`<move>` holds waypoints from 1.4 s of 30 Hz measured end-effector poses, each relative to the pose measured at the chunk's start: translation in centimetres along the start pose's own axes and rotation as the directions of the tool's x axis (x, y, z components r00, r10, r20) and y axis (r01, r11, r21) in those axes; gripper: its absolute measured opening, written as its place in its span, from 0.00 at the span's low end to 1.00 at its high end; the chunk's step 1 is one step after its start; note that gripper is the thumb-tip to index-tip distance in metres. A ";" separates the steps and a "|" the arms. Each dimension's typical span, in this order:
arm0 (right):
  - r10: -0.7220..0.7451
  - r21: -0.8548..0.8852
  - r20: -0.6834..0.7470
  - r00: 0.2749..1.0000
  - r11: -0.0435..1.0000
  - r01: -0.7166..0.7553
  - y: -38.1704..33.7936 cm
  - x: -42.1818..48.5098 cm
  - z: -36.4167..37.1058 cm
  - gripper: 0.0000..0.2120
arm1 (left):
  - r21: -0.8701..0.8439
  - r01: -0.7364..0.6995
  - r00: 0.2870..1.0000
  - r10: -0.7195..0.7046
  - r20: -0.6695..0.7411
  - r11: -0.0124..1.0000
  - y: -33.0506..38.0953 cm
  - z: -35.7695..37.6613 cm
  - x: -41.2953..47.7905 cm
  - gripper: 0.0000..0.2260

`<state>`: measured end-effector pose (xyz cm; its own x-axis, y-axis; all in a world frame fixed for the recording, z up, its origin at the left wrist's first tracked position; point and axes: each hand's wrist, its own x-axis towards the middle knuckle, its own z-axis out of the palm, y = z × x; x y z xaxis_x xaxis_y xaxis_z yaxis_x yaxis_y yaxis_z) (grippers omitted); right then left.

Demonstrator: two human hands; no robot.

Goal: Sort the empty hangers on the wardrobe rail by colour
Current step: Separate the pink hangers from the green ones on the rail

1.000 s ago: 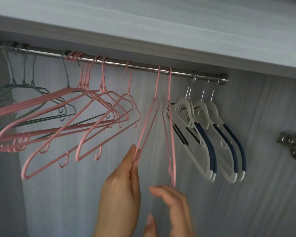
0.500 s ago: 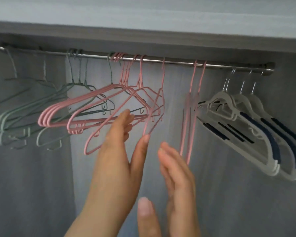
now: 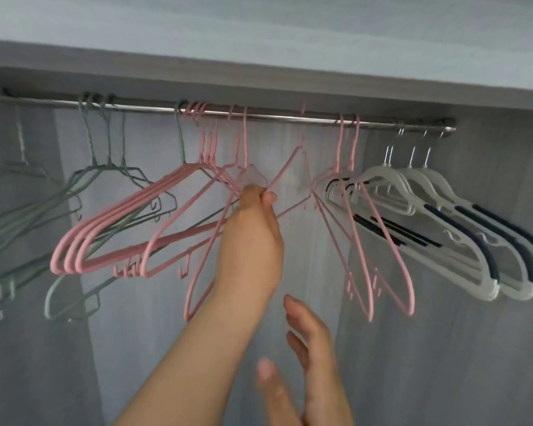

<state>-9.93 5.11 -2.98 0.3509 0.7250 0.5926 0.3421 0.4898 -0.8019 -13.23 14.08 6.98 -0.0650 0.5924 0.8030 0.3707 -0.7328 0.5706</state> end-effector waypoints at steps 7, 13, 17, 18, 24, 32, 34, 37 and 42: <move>0.190 -0.055 0.011 0.982 0.980 -0.189 4.4 -0.7 -0.6 0.18 | -0.120 -0.003 1.000 0.004 0.010 0.993 -1.5 0.6 -0.1 0.11; 0.331 -0.093 -0.021 0.943 0.939 -0.332 5.9 -2.1 -0.7 0.18 | -0.120 -0.037 0.999 0.034 -0.027 0.992 -0.8 0.3 1.2 0.12; 0.344 -0.099 -0.009 0.939 0.934 -0.343 5.2 -3.3 -0.4 0.18 | -0.053 -0.025 0.999 0.026 0.028 0.998 -0.1 -0.2 3.6 0.11; 0.340 -0.100 -0.005 0.940 0.935 -0.339 5.0 -3.4 -0.4 0.18 | -0.044 -0.004 0.999 0.005 0.040 0.999 -0.2 -0.4 3.8 0.11; 0.301 -0.130 0.030 0.953 0.947 -0.295 4.8 -3.0 -1.2 0.19 | -0.052 0.098 0.989 -0.091 0.120 0.994 -2.8 -1.0 -2.3 0.09; 0.331 -0.224 0.017 0.943 0.921 -0.319 9.2 0.5 -3.7 0.23 | -0.401 0.348 0.934 -0.276 0.228 0.848 -10.4 -4.9 -12.3 0.13; 0.337 -0.350 -0.032 0.941 0.878 -0.327 11.4 2.2 -5.3 0.25 | -0.519 0.440 0.898 -0.367 0.244 0.733 -12.8 -6.6 -12.6 0.17; 0.342 -0.589 -0.082 0.936 0.741 -0.323 14.8 4.7 -8.3 0.29 | -0.688 0.609 0.789 -0.398 0.469 0.396 -18.3 -8.9 -12.7 0.21; 0.514 -0.892 0.039 0.857 0.405 -0.202 16.6 6.9 -11.7 0.15 | -0.736 0.671 0.708 -0.376 0.598 0.093 -26.1 -12.8 -13.7 0.21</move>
<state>8.33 12.56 -11.28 0.4424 0.8921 0.0922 0.8448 -0.3800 -0.3766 -33.89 20.75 -16.71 0.3685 0.8949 0.2516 -0.6909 0.0826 0.7182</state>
